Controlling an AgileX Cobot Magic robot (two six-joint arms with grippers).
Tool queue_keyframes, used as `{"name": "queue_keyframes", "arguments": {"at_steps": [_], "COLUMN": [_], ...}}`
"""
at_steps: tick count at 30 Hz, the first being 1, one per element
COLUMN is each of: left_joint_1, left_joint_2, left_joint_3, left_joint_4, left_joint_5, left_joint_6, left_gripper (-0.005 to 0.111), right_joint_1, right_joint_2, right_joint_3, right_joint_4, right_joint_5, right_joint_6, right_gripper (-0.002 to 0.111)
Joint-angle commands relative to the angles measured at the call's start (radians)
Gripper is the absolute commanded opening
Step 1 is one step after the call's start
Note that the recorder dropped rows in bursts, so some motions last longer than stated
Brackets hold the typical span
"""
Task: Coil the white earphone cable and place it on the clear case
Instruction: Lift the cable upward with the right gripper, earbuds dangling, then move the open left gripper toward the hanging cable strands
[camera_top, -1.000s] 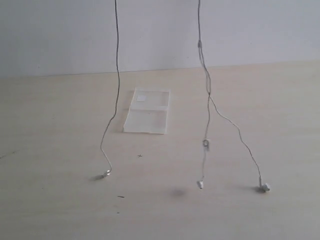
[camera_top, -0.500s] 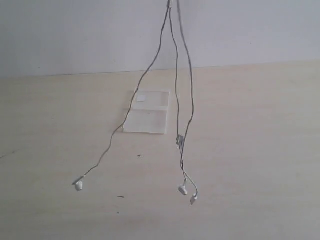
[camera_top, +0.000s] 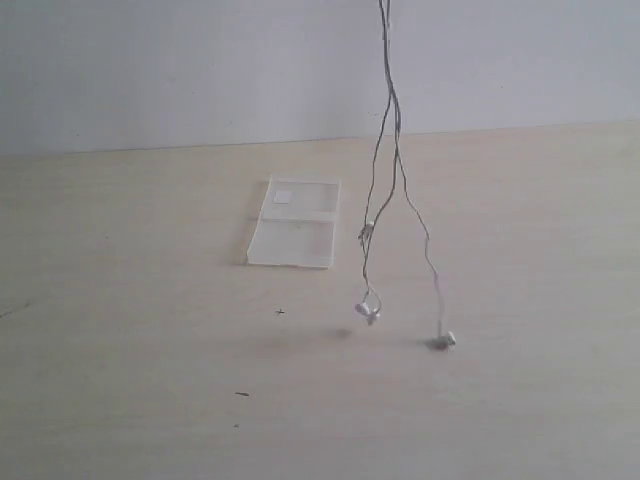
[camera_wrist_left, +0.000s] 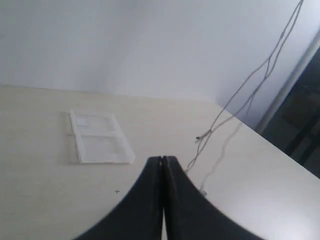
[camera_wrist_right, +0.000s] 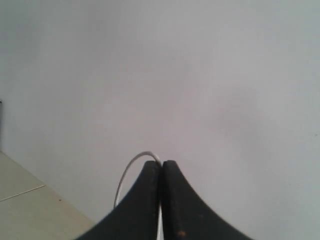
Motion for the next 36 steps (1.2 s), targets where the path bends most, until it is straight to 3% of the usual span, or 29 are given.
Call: {"name": "queue_keyframes", "arguments": {"at_steps": [1,8,12,18,23,27,30,36], "left_joint_1": [0.002,0.002,-0.029,-0.224,-0.43,-0.483,-0.483,-0.49], "left_joint_2": [0.154,0.45,0.613,0.808,0.936,1.008,1.053,1.114], "left_joint_3": [-0.069,-0.225,-0.27,-0.284,-0.319,-0.383,-0.434,-0.534], "left_joint_4": [-0.126,-0.117,-0.165,-0.229,-0.229,-0.229,-0.229,-0.229], "left_joint_5": [0.166,0.288,0.375,0.315,0.073,0.019,0.004,-0.009], "left_joint_6": [0.278,0.331,0.511,0.797,0.873,0.871,0.846,0.763], "left_gripper": [0.0,0.0,0.0,0.0,0.0,0.0,0.008,0.037], "right_joint_1": [-0.005,-0.005,-0.005,-0.003,-0.003,-0.003,-0.003,-0.003], "right_joint_2": [0.005,0.029,0.036,0.043,0.043,0.043,0.043,0.043], "right_joint_3": [-0.042,-0.086,-0.087,-0.087,-0.087,-0.087,-0.087,-0.122], "right_joint_4": [0.008,0.027,0.048,0.212,0.243,0.243,0.228,0.198], "right_joint_5": [0.014,0.048,0.066,0.087,0.089,0.093,0.097,0.152], "right_joint_6": [0.002,-0.004,-0.007,-0.139,-0.157,-0.157,-0.165,-0.176], "right_gripper": [0.0,0.0,0.0,0.0,0.0,0.0,0.0,0.0]}}
